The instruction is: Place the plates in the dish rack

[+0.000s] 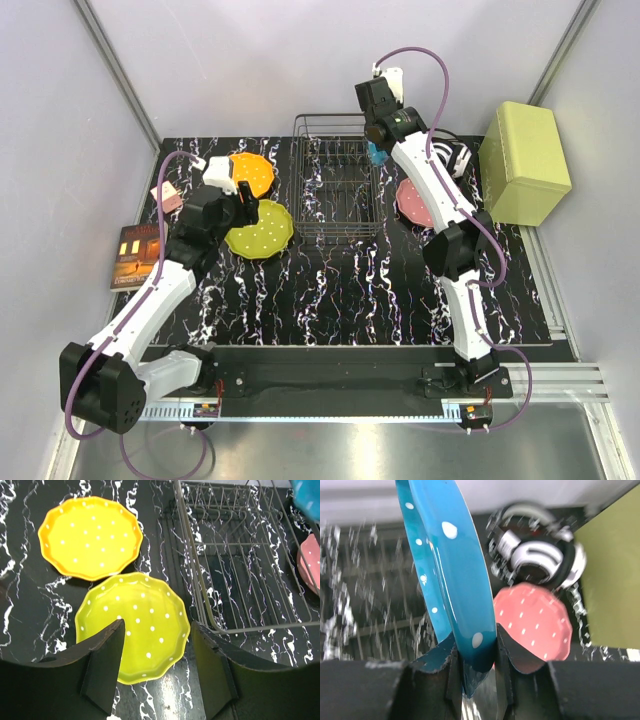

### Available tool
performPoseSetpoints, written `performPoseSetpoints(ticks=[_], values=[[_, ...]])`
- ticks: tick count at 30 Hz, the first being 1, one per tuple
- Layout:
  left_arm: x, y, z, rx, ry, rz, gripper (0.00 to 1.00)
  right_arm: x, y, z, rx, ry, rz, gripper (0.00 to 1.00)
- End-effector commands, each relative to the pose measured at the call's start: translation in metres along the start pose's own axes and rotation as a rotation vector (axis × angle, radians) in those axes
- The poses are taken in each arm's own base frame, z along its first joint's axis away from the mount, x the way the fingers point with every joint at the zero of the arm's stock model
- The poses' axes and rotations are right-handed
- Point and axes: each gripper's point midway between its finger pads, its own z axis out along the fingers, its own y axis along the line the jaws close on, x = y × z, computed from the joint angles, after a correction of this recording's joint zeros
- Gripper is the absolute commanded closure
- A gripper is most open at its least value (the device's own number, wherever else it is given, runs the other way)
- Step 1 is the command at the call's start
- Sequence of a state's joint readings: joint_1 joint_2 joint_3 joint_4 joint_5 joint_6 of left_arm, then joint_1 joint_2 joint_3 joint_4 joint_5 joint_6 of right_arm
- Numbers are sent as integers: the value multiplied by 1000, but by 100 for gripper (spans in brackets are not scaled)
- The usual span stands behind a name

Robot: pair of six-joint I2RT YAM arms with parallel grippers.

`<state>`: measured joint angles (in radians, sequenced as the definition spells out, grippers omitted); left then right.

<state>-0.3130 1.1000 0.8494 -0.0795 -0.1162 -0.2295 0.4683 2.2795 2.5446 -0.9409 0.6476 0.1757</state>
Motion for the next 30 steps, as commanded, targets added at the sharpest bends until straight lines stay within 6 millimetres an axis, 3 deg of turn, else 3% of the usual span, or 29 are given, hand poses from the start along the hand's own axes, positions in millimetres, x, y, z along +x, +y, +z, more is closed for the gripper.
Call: performPoseSetpoints(ticks=[1,7,17,25,30], values=[[-11,-3,-7,20,-57,-33,40,-84,-6,-27,106,-301,203,100],[-7,-2,-9,19,-51,-33,40,-75,12,-10,108,-303,171,100],[-1,0,-5,10,-42,-27,40,-67,22,6,126,-308,149,100],[-2,-1,-3,13,-36,-29,39,-38,34,19,175,-262,86,100],[0,2,-3,2,-31,-19,39,-16,59,20,168,-241,55,100]])
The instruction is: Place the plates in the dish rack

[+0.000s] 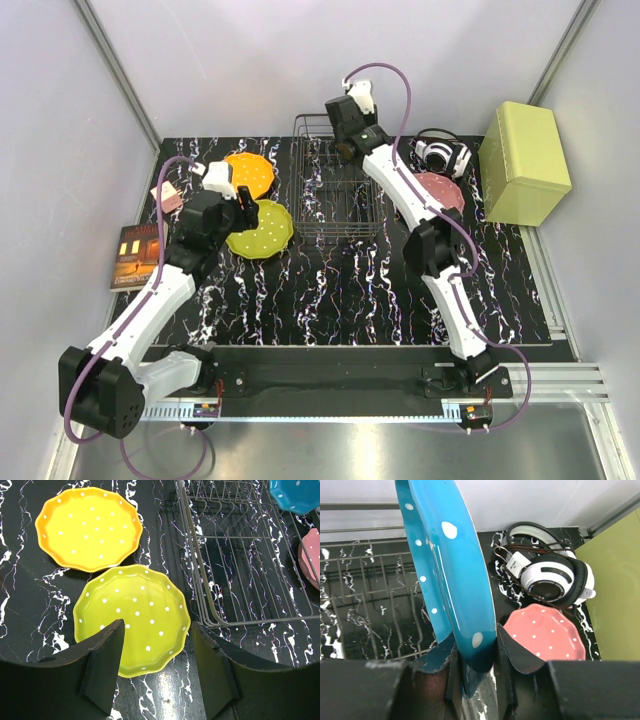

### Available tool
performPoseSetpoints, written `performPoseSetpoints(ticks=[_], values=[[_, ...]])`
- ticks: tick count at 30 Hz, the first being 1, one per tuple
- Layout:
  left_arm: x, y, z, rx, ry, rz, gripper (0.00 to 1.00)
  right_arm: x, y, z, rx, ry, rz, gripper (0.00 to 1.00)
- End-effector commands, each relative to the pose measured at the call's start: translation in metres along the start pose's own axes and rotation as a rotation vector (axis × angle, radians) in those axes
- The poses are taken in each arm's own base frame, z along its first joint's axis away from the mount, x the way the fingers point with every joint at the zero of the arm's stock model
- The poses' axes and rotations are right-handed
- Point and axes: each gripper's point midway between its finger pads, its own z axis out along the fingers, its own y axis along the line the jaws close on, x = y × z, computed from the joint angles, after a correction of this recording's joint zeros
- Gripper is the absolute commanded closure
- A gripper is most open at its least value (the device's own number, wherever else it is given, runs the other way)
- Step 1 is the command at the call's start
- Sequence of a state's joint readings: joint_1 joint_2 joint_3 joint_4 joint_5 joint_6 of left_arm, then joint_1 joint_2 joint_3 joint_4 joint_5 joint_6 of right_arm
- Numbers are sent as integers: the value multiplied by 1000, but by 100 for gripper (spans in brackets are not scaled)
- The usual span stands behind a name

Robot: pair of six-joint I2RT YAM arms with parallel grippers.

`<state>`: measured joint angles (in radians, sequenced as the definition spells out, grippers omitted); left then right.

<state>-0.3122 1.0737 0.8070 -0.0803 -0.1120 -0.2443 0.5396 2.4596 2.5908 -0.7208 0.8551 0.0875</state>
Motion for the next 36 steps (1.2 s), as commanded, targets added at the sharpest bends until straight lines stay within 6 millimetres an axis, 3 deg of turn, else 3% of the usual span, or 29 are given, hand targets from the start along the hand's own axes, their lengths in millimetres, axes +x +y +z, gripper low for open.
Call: performPoseSetpoints(ticks=[1,3,13,18,19,20,22,23,26,28,30,32,33,35,36], values=[[-12,-1,1,1,-45,-6,39,-27,11,-19,67,-113,115,100],[-13,0,0,0,-49,-8,39,-21,20,-22,70,-112,100,100],[-11,2,-2,-9,-49,-6,36,-4,27,-17,94,-92,65,100],[-11,2,-2,-9,-51,-5,36,4,34,-10,89,-84,42,94],[-9,2,-2,-8,-48,-5,36,3,35,-10,85,-86,40,90],[-9,2,-2,-8,-46,-4,36,5,36,-8,85,-84,33,79],[-10,2,-2,-7,-46,-4,36,5,37,-6,84,-86,12,70],[-10,2,-2,-8,-46,-4,36,3,35,-5,87,-88,14,55],[-12,4,-3,-19,-52,-5,36,-4,30,-8,86,-97,24,40],[-21,18,-9,-108,-79,-40,34,-18,27,-16,55,-111,35,27],[-26,23,-9,-140,-102,-53,22,-42,28,-38,-28,-139,44,11],[-25,32,-8,-180,-93,-35,18,-63,28,-60,-107,-169,57,5],[-17,37,-4,-194,-54,19,14,-83,19,-81,-141,-202,59,3],[-11,45,-1,-225,-5,69,10,-101,15,-101,-216,-229,74,0],[16,53,3,-248,124,106,8,-111,4,-117,-247,-240,85,0]])
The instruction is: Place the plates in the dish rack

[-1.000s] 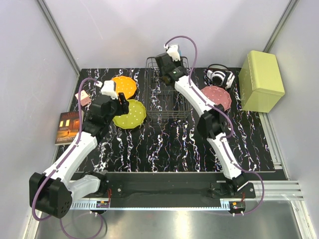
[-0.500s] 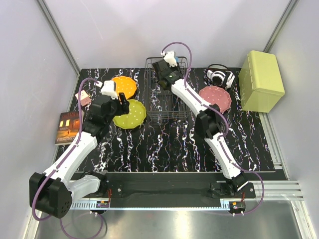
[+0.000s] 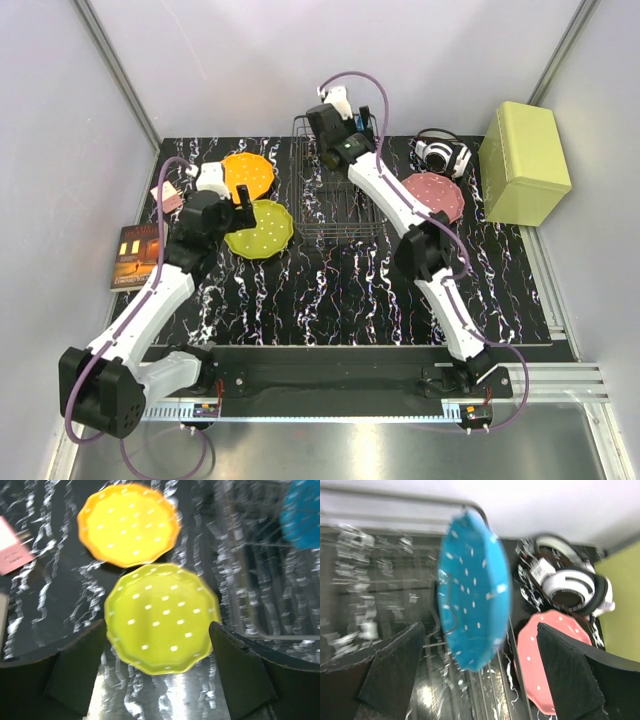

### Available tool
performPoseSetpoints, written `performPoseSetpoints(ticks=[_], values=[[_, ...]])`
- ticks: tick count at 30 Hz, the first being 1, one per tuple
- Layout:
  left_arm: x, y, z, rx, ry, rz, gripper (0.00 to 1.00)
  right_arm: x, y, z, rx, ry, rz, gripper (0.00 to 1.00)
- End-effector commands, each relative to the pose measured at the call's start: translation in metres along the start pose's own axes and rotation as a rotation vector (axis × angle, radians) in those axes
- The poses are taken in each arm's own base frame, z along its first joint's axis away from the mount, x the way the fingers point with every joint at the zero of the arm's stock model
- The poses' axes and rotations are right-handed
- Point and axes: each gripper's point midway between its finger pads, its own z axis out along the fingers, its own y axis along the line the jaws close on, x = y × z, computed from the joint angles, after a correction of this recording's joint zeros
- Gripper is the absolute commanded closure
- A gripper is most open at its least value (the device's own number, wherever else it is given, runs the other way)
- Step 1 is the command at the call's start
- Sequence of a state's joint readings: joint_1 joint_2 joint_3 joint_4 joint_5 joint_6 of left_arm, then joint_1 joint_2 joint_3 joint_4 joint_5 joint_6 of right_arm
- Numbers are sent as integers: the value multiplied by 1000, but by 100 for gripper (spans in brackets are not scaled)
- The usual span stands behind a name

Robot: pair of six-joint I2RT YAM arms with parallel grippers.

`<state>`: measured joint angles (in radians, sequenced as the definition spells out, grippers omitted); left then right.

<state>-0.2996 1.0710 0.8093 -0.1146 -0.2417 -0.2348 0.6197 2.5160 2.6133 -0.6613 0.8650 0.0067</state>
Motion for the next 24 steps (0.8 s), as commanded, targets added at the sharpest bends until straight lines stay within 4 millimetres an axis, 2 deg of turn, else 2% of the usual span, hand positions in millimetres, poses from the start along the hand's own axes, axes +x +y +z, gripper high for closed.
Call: performPoseSetpoints(ticks=[1,2,3,4,5,6,7,8,9,10,11,12,13,14,15,16,17,19,20,24], values=[[15,25,10,-112,162,105,9,-121,-52,-103,-200,-211,173,0],[37,39,6,-148,282,108,9,-120,-48,-111,-260,-209,156,0],[57,34,13,-106,380,100,10,-114,-51,-121,-307,-194,119,0],[57,30,16,-80,416,98,17,-106,-46,-127,-368,-182,69,0],[68,29,16,-61,478,108,23,-105,-40,-149,-509,-200,-27,0],[82,24,22,-21,540,127,30,-73,-27,-148,-575,-140,-120,0],[82,22,27,-12,550,131,46,-59,-14,-160,-689,-125,-183,0],[85,18,31,9,563,140,57,-48,-21,-171,-733,-119,-268,0],[98,13,37,53,610,152,70,-21,-16,-170,-765,-63,-322,0],[98,7,41,86,618,157,92,-11,-18,-171,-771,-43,-339,0],[103,5,45,102,638,160,97,-8,-26,-176,-767,-45,-341,0],[115,3,51,113,677,159,100,11,-25,-173,-777,-4,-364,1],[116,1,55,122,685,158,100,18,-25,-175,-787,8,-370,3],[120,0,58,124,698,156,100,19,-27,-180,-801,7,-362,3],[130,1,63,123,732,156,100,31,-27,-180,-805,35,-368,4],[129,1,67,113,733,153,100,33,-26,-181,-808,41,-360,4],[138,4,71,93,764,150,100,38,-27,-182,-810,55,-352,4],[141,2,75,94,777,137,100,43,-28,-184,-814,64,-351,4],[149,2,77,95,802,134,100,50,-28,-184,-820,78,-360,4],[167,3,68,100,870,112,100,69,-32,-191,-854,103,-390,0]])
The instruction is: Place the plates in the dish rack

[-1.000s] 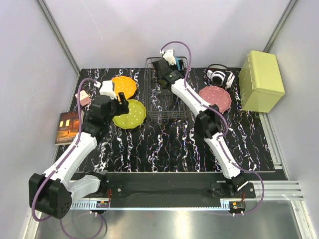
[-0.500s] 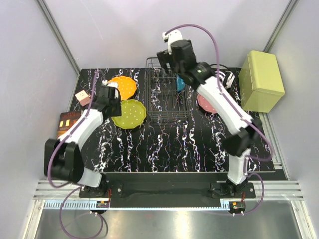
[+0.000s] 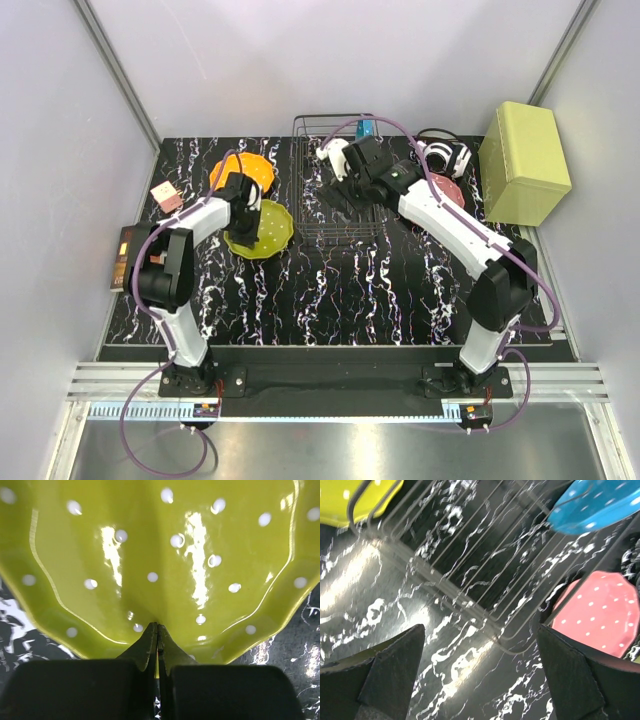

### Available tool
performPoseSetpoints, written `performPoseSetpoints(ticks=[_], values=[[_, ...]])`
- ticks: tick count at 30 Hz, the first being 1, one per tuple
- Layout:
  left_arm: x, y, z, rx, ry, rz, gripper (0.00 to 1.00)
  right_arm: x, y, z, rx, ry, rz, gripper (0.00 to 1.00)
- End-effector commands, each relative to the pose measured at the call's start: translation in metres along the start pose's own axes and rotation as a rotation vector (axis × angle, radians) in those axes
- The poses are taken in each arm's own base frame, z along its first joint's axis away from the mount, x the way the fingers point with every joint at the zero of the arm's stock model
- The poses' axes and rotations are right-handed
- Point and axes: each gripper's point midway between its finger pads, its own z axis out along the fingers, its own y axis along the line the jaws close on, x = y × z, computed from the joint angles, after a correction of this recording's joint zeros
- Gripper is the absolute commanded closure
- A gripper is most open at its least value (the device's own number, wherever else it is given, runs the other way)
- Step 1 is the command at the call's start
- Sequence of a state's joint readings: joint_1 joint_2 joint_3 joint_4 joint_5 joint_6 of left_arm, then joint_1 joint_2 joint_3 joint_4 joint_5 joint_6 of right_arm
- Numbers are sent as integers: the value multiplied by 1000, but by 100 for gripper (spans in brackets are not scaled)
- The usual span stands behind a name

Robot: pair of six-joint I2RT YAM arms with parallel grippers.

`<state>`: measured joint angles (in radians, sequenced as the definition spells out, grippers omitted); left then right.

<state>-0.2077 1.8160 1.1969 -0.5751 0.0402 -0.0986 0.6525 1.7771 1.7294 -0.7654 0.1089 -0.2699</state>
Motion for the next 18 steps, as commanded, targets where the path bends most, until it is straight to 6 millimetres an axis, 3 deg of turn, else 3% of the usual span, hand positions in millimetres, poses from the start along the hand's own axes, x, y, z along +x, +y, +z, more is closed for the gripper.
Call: performPoseSetpoints(ticks=[1,7,11,14,17,18], values=[[8,-10,-5,57,42,-16,100,-3,10,-24,-72,-63,-20,0],[60,-17,-19,89,158,-84,100,38,33,-14,-173,28,82,0],[117,-36,-23,185,305,-150,100,59,49,-7,-257,84,158,0],[134,-47,-28,203,330,-124,100,74,54,-3,-294,136,265,1],[143,-78,-33,268,352,-30,100,84,58,-11,-341,148,336,0],[154,-98,-36,303,378,32,100,84,65,-16,-387,146,359,0]])
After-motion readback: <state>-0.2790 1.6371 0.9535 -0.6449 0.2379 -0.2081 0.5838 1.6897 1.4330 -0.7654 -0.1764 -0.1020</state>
